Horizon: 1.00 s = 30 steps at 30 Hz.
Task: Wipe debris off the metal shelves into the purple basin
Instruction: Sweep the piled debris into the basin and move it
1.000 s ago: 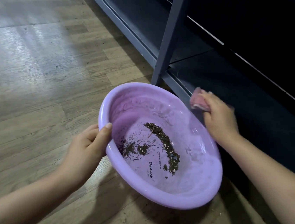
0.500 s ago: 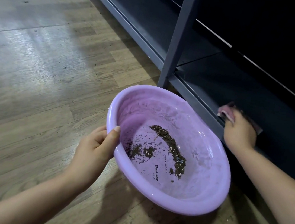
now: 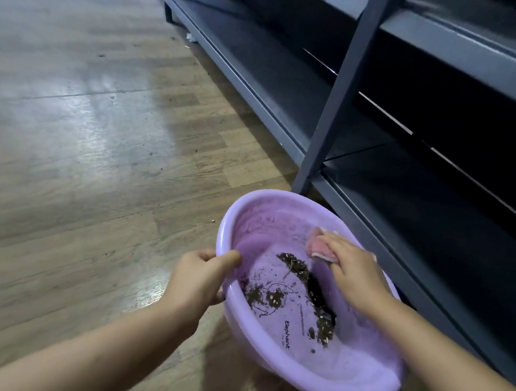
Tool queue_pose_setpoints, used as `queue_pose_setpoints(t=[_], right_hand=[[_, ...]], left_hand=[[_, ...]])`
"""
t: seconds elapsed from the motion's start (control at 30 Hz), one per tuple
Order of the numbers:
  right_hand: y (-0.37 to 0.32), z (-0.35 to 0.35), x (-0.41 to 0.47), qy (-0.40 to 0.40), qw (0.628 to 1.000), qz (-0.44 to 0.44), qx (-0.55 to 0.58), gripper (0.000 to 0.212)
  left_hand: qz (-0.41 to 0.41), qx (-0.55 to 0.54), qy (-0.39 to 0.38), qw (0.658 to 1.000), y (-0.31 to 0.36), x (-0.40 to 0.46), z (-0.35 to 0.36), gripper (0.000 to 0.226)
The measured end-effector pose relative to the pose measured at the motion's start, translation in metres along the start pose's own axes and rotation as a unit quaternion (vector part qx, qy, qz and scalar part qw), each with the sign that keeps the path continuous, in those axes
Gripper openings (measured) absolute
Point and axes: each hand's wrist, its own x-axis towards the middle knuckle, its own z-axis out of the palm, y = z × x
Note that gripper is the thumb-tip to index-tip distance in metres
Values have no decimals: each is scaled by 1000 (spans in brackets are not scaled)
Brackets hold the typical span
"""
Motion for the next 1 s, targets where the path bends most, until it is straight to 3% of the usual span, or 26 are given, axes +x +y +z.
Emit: queue_pose_setpoints(t=[0.17,0.33,0.5,0.67,0.83,0.9,1.0], right_hand=[[-43,-8,13,23,998,-58,23,51],[-96,-11,32,43,987,-156,12,49],[-163,-16,81,128,961,-244,1,37],[-244,-29,130,132,951,-276,-45,72],[-314,-102,163,111,954,-272,-57,62],[-339,-154,167,87,962,-257,-37,52],[-371,-247,173,125,952,-277,-30,47]], left_hand=[[-22,3,73,997,0,3,-32,20],[-22,-29,151,988,27,6,-99,10],[9,-83,249,965,73,19,-163,15],[68,-104,324,938,137,38,-206,18],[84,-123,370,917,221,22,-237,20],[92,-127,377,913,265,9,-250,20],[113,-150,361,914,350,-15,-263,16]])
